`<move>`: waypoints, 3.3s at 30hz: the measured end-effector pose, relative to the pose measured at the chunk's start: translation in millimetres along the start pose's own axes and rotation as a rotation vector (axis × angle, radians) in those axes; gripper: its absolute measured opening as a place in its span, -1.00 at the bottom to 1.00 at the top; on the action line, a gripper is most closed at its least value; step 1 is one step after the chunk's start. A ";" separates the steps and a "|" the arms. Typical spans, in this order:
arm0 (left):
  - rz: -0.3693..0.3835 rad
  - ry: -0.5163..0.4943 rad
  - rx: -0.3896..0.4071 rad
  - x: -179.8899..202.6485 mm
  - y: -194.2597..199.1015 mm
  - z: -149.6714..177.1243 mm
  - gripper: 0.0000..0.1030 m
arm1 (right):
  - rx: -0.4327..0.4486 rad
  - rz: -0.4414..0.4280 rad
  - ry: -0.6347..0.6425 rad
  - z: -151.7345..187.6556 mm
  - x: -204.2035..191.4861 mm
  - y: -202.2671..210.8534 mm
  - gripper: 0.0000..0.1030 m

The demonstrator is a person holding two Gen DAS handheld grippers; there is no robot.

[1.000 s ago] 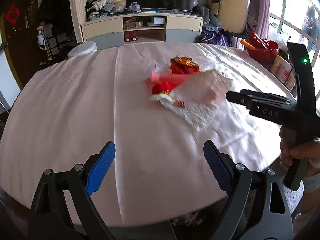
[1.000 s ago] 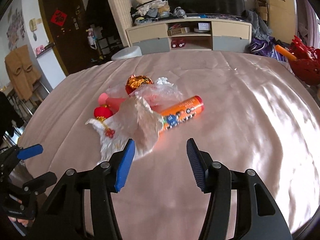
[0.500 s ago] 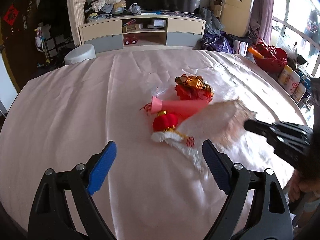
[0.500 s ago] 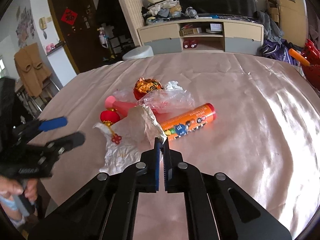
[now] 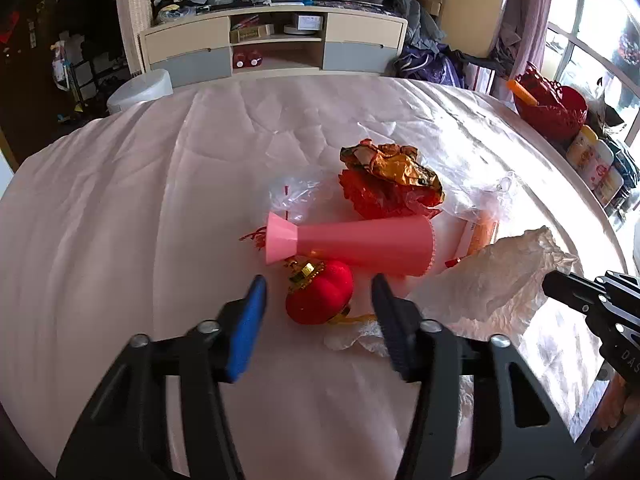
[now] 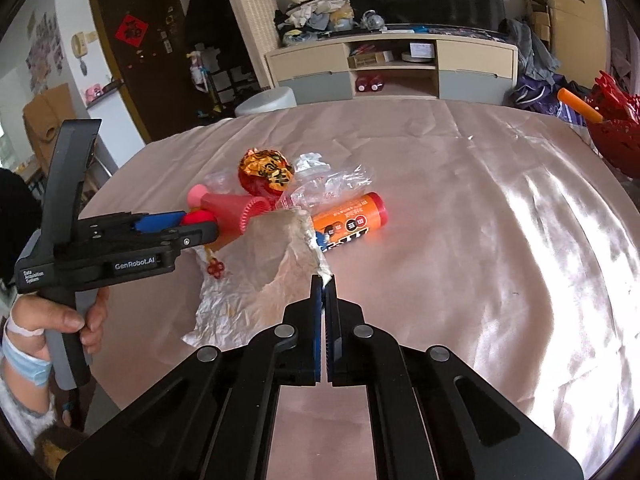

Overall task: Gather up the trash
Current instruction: 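Grasp the red lantern ornament with the left tool while the right tool grasps the crumpled white paper, then carry both items down into the black bin and open both tools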

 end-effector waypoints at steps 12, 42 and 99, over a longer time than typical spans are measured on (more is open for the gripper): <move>-0.019 -0.060 0.074 8.2 43.5 7.8 -0.40 | 0.051 0.022 0.019 -2.1 -15.6 26.4 -0.94; 0.105 -0.067 0.177 57.2 232.4 131.2 -0.40 | 0.213 -0.030 0.086 54.7 -91.8 195.9 -0.94; 0.087 0.113 -0.186 35.6 129.1 265.7 0.53 | -0.158 0.007 -0.124 170.4 -72.5 78.4 0.77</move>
Point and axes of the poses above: each gripper's, at about its wrist camera, not at the fingertips, and y roughly against the way its jaws point, x to its right, z to its underside, the point moved 7 cm from there along -y, roughly the way its jaws point, and after that the axes turned 9 degrees about y, right-handed, at the moved point
